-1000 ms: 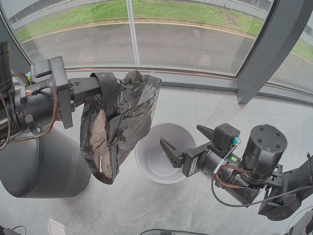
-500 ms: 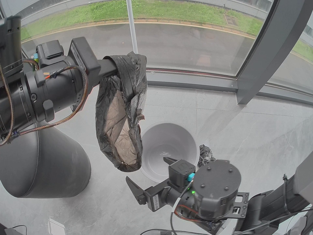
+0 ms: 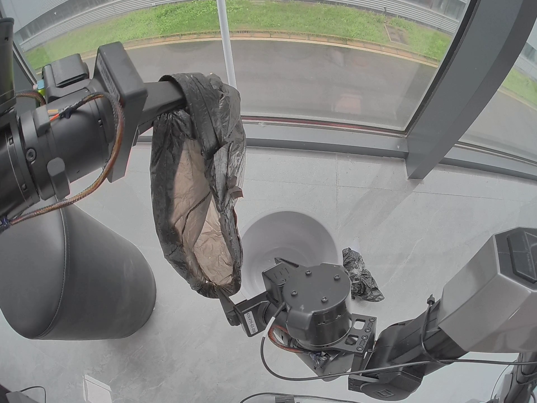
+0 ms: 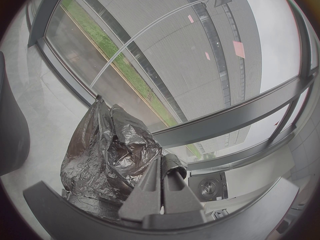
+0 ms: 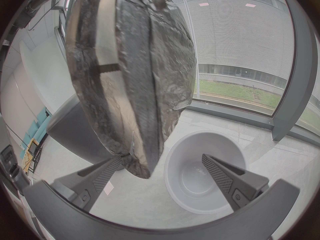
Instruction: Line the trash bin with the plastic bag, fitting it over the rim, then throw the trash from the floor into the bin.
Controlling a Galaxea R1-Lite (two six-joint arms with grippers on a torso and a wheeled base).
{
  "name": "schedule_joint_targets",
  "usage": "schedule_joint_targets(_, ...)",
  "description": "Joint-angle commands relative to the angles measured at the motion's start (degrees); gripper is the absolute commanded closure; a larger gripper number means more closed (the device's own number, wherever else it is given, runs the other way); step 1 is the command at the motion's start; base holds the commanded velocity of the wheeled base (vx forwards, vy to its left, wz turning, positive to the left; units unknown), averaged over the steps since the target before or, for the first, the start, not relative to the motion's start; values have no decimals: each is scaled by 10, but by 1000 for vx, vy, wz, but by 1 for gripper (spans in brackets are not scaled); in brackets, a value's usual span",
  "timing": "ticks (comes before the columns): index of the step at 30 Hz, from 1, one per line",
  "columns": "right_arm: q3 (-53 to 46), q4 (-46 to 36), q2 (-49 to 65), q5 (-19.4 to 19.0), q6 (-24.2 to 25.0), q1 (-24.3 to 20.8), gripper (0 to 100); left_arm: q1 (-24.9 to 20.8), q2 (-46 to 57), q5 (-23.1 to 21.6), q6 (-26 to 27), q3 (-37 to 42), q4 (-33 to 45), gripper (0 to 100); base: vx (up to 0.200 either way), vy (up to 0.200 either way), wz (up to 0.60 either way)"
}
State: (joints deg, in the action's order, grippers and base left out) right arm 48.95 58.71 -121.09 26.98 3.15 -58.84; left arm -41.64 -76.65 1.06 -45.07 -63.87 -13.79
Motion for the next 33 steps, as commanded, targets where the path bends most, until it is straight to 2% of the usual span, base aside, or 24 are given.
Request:
schedule_joint_targets(1,26,-2,-26,1,-5,4,0,0,16,0,-1,2,0,100,0,0,0)
schedule_joint_targets(4,58,5,-51,9,-6,4,0,0,22,-1,-3,4,0,100,0,0,0)
schedule_joint_targets(6,109,4,-82,48,-9,4,0,0,29,-1,-3,5,-1,100,0,0,0)
schedule_joint_targets(8,148,4,-103,64,-16,7,0,0,34,-2,-3,6,0,100,0,0,0)
schedule_joint_targets(19,240,4,-174,69,-78,25,0,0,37,-1,-4,7,2,100,0,0,0)
schedule_joint_targets(31,268,4,-209,71,-92,29,0,0,40,-1,-9,7,2,100,0,0,0)
schedule_joint_targets(32,268,4,-209,71,-92,29,100,0,40,0,-9,7,1,100,0,0,0)
schedule_joint_targets(33,267,4,-208,72,-92,29,100,0,40,-1,-9,7,1,100,0,0,0)
